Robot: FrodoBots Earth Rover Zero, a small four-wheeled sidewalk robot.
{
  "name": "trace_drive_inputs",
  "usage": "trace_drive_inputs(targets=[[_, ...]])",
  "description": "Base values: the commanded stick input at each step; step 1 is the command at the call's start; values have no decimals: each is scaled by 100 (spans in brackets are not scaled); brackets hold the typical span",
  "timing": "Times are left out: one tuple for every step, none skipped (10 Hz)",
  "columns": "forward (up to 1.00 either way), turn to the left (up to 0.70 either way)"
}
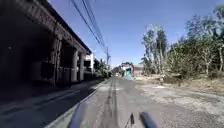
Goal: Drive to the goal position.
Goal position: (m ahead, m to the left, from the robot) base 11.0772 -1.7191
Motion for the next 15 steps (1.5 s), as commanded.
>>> trace_drive_inputs(targets=[[85, 0], [85, 0], [85, 0], [85, 0], [85, 0], [85, 0], [85, 0], [85, 0], [85, 0], [85, 0], [85, 0], [85, 0], [85, 0], [85, 0], [85, 0]])
